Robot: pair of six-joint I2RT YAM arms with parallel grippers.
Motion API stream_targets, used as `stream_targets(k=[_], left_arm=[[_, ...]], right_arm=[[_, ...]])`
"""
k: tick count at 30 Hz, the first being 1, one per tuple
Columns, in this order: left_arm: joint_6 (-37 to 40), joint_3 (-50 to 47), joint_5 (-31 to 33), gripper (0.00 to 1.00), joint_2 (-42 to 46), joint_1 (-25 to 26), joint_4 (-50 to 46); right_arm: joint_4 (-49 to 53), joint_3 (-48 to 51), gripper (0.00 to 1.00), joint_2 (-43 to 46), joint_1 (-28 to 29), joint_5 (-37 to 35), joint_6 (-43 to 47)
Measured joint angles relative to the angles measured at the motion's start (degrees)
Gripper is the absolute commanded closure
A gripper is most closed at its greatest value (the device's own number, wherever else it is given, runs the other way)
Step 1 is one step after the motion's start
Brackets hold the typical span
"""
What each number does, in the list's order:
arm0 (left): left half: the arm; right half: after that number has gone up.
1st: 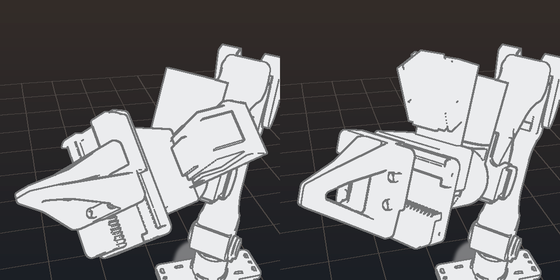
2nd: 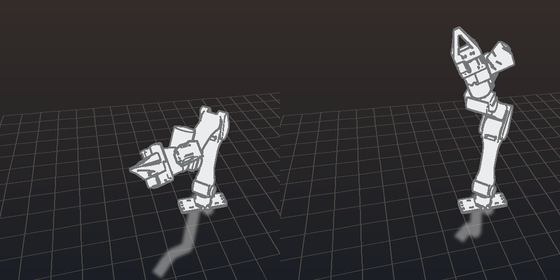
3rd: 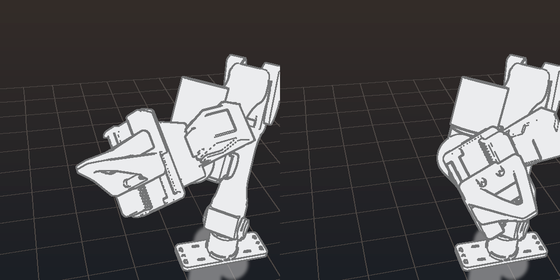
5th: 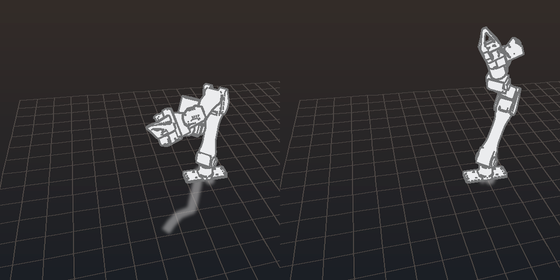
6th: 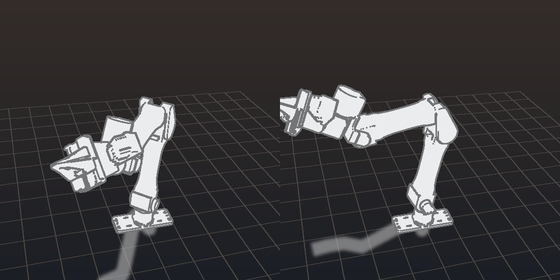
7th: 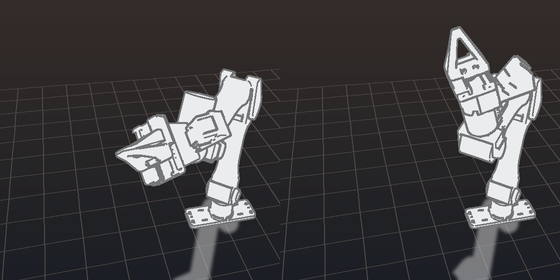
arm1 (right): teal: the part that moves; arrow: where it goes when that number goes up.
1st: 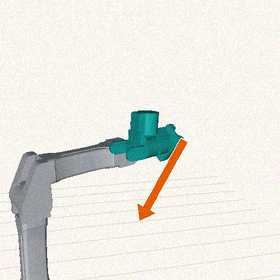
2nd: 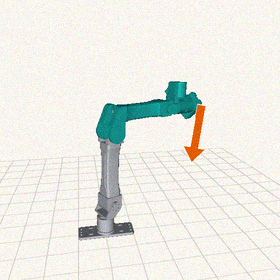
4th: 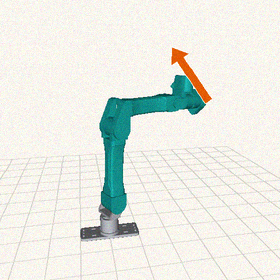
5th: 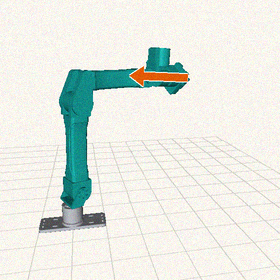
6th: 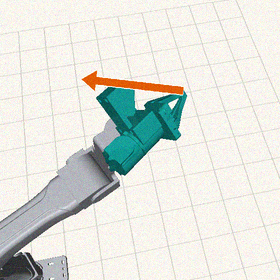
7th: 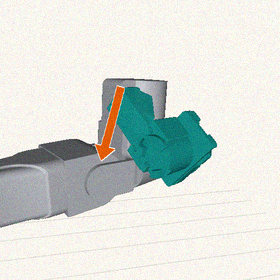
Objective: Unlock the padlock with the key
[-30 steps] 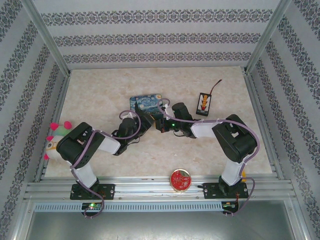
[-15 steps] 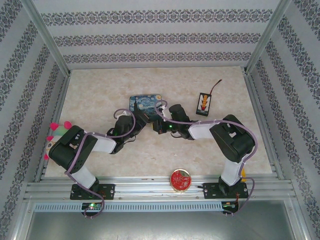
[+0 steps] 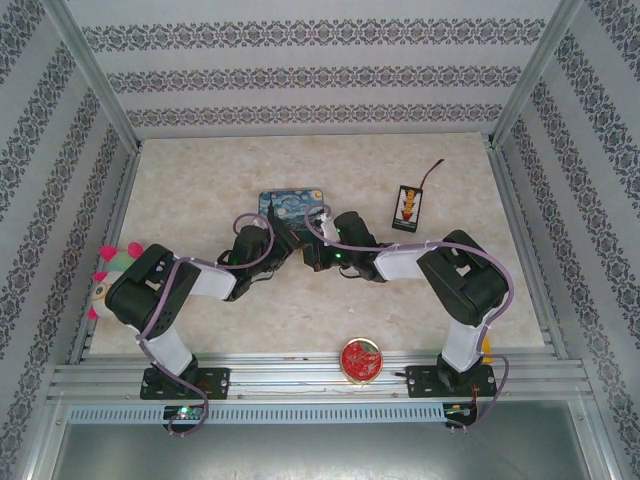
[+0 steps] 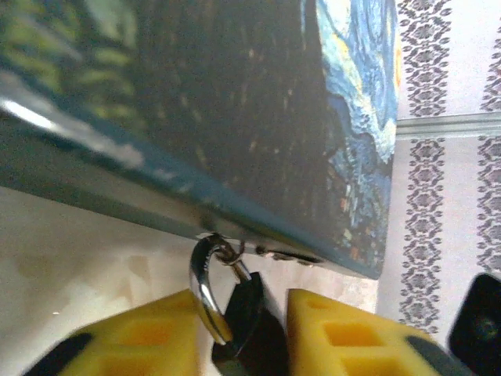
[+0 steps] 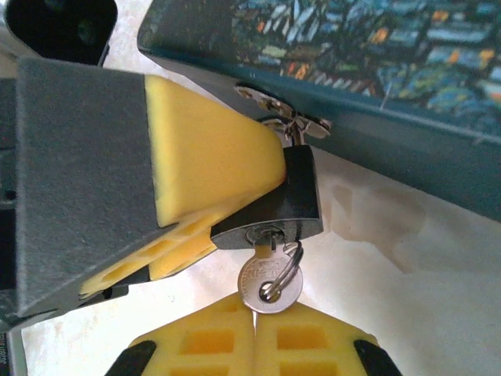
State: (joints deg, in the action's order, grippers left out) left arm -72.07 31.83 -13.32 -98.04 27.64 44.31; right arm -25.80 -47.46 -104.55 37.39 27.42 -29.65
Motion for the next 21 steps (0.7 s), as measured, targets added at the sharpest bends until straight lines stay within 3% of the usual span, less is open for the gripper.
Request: stream_targets(k=[5, 8, 13, 21], left_arm=[[-1.44, 0.13, -1.09, 0.96, -1.16, 0.00, 2.34], [-1.55, 0.00, -1.29, 1.00, -1.36, 0.00, 2.38], [-1.49, -0.22, -1.46, 1.00, -1.33, 0.00, 2.23], [-1.38, -0.22, -1.49, 1.00, -0.26, 0.00, 0.59]], right_arm=[[0.66, 0.68, 1.00, -0.13, 0.02, -0.83, 0.00], [0.04, 1.42, 0.93, -0.11, 0.35, -1.55, 0.55], [-0.22, 4.42, 0.80, 2.93, 2.75, -7.02, 3.69], [2.67, 5.99, 0.78, 9.03, 8.31, -20.06, 9.88]])
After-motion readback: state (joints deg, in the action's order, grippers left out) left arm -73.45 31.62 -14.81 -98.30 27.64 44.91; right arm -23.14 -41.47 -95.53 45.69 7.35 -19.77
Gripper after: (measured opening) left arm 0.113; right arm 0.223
